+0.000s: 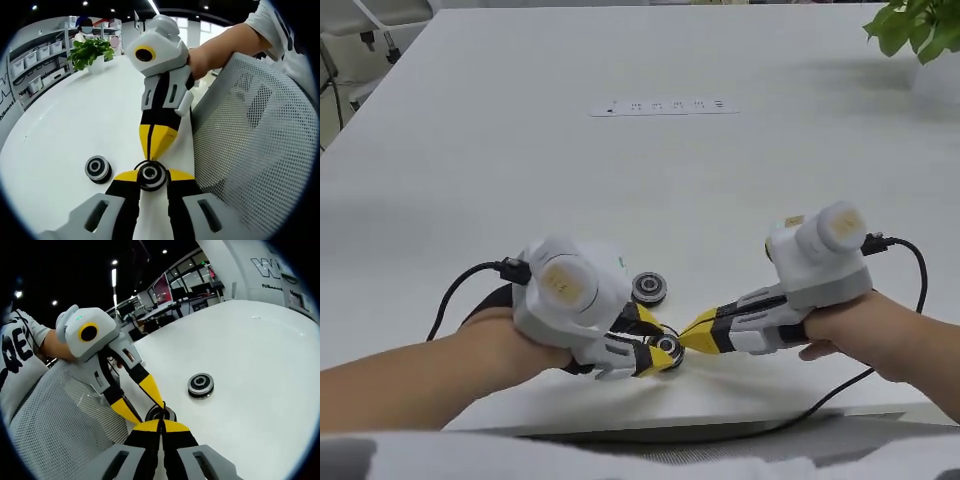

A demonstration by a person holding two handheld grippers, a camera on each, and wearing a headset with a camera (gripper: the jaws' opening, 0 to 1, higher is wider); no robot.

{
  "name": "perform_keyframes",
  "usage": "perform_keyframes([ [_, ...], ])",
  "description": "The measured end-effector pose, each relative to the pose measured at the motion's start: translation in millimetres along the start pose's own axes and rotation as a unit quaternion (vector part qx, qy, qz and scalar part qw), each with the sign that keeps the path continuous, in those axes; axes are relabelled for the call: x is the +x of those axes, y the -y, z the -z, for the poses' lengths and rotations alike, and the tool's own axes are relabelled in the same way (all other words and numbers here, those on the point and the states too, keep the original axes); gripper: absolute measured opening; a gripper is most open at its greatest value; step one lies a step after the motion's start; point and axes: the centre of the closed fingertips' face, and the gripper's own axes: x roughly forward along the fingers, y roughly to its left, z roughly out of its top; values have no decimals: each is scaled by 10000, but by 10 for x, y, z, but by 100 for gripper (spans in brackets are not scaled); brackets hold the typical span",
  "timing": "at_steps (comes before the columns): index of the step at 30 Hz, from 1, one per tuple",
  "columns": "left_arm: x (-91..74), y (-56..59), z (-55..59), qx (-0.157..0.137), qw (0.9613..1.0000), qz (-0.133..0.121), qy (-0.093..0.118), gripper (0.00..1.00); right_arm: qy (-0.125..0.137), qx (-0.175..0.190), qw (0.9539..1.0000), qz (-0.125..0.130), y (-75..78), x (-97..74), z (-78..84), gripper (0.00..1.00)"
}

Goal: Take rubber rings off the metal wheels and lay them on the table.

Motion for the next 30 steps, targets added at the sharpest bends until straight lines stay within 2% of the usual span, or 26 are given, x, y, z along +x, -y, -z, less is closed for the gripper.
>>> perform_keyframes([
  [12,-227,42,-103,-57,9999,30,94,27,78,-49,10000,-16,-27,-38,-78,0],
  [14,-260,63,-127,-205,9997,48,160,28,91,-55,9999,-17,-28,-49,-91,0],
  [16,-319,84,-189,-421,9986,56,323,30,115,-55,9999,-23,-31,-62,-107,0],
  [18,-373,94,-227,-502,9978,38,425,32,121,-63,9999,-25,-35,-69,-124,0],
  [23,-500,89,-220,-601,9971,-71,456,36,156,-78,9998,-32,-58,-85,-181,0],
  [30,-724,21,-208,-714,9954,-312,554,43,169,-150,9997,-66,-121,-83,-248,0],
])
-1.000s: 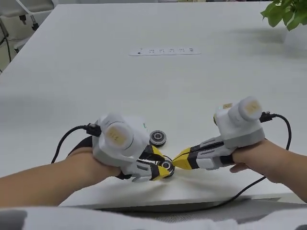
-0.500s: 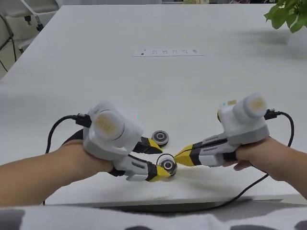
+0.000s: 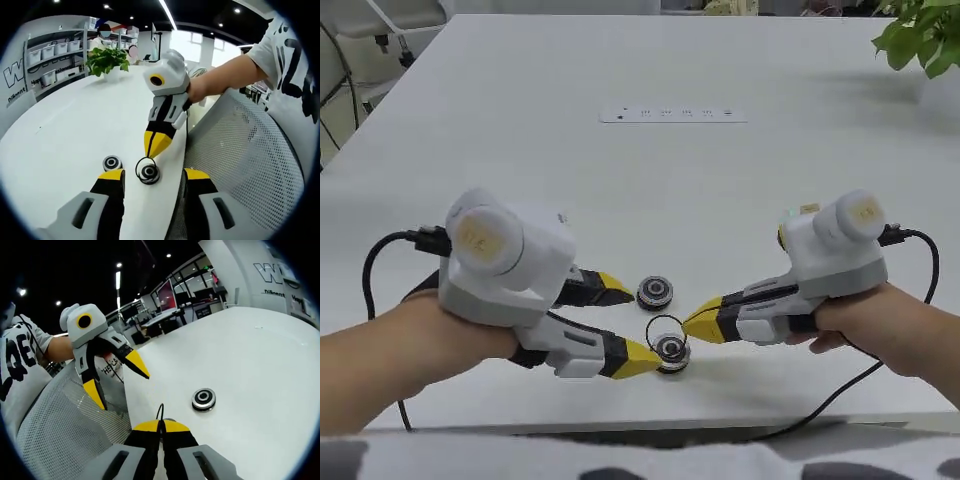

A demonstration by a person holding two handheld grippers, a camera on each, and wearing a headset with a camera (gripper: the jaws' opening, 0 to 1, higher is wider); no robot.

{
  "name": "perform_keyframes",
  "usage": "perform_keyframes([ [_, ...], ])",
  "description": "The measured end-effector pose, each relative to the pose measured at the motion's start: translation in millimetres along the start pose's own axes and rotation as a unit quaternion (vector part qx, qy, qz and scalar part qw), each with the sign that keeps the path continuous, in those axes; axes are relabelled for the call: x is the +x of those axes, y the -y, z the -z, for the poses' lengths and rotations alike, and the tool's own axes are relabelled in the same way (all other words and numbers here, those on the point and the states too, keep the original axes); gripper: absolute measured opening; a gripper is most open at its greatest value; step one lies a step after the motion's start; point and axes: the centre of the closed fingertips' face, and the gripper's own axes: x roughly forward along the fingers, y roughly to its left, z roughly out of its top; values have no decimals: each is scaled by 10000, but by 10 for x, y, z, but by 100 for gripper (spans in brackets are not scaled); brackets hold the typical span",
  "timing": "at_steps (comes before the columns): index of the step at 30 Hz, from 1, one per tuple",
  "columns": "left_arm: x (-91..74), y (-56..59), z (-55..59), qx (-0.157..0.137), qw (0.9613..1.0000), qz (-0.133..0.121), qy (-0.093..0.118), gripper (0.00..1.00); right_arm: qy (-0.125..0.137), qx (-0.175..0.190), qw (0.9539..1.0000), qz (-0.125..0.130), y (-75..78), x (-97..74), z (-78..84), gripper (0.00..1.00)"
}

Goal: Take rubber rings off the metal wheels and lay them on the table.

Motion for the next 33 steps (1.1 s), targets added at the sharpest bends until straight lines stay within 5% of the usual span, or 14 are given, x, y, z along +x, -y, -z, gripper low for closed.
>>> perform_keyframes([
  [12,-340,-66,-41,-77,9992,-331,233,53,-28,-140,9999,-64,-49,78,-126,0],
  [33,-715,-175,136,-307,9954,-837,353,62,-304,-374,9984,-288,-75,456,-236,0],
])
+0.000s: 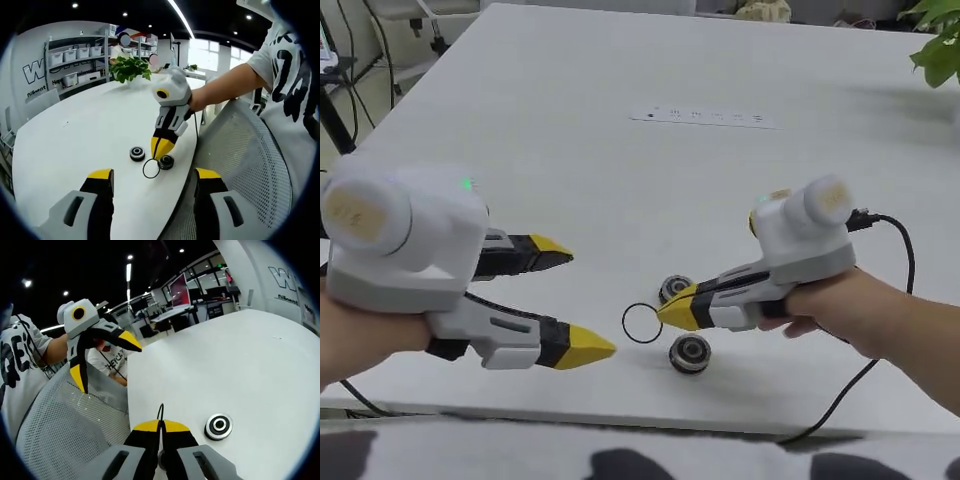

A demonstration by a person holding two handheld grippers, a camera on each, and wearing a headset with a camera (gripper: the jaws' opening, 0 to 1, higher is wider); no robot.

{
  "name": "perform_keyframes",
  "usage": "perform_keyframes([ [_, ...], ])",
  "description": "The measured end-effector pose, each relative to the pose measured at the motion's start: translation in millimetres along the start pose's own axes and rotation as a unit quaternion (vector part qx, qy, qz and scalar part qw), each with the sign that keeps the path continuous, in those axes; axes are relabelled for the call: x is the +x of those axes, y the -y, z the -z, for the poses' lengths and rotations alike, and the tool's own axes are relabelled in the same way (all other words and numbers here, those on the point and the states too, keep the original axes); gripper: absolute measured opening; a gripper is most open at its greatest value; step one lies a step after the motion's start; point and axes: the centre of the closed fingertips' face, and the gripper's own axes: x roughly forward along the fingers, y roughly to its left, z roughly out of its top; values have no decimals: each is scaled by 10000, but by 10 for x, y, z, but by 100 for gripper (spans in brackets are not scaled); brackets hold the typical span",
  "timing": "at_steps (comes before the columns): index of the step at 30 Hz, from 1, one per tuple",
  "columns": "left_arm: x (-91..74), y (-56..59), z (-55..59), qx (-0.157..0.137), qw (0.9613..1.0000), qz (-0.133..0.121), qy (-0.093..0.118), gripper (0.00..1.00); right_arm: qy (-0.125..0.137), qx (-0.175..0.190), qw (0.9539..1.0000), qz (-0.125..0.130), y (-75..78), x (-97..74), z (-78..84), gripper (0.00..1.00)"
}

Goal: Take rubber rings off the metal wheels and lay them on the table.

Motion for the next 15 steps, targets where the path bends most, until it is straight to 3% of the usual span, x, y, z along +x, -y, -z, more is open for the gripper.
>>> perform_keyframes([
  [15,-54,-21,59,-113,9999,-64,-14,63,-243,-47,9997,-29,-5,243,87,0],
])
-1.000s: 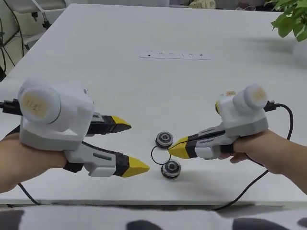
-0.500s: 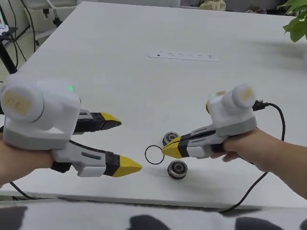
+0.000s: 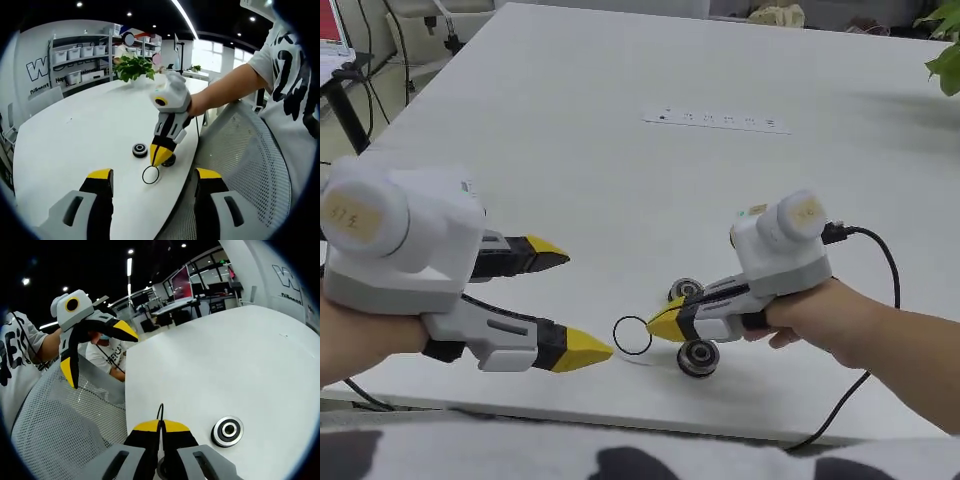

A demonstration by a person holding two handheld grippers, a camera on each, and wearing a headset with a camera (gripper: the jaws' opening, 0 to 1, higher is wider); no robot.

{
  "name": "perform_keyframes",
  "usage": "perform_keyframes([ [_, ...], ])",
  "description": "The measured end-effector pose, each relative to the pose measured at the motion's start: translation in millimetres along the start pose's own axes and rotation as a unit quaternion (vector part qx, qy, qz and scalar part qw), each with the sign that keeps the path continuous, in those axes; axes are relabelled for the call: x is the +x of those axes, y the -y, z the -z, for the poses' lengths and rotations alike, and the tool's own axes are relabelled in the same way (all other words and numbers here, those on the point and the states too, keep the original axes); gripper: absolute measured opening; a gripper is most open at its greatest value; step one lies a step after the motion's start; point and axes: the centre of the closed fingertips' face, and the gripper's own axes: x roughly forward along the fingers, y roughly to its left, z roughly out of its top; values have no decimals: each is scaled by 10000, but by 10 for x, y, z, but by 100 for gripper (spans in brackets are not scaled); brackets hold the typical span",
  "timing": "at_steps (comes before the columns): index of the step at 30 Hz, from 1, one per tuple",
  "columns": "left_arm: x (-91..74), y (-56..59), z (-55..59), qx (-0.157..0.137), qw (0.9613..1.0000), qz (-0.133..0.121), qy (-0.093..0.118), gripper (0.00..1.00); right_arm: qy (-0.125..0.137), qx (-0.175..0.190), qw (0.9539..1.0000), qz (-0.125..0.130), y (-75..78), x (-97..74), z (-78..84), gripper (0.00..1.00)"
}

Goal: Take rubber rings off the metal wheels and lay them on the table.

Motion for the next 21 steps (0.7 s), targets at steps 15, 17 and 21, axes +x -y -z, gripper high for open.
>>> perform_keyframes([
  [15,-17,21,57,-40,10000,-2,-79,63,-210,-69,9995,244,80,76,123,0],
  [17,-17,32,69,-40,9999,6,-100,63,-229,-105,9993,281,87,68,130,0],
  [21,-20,46,78,-46,9999,10,-116,63,-244,-177,9990,341,94,56,134,8],
])
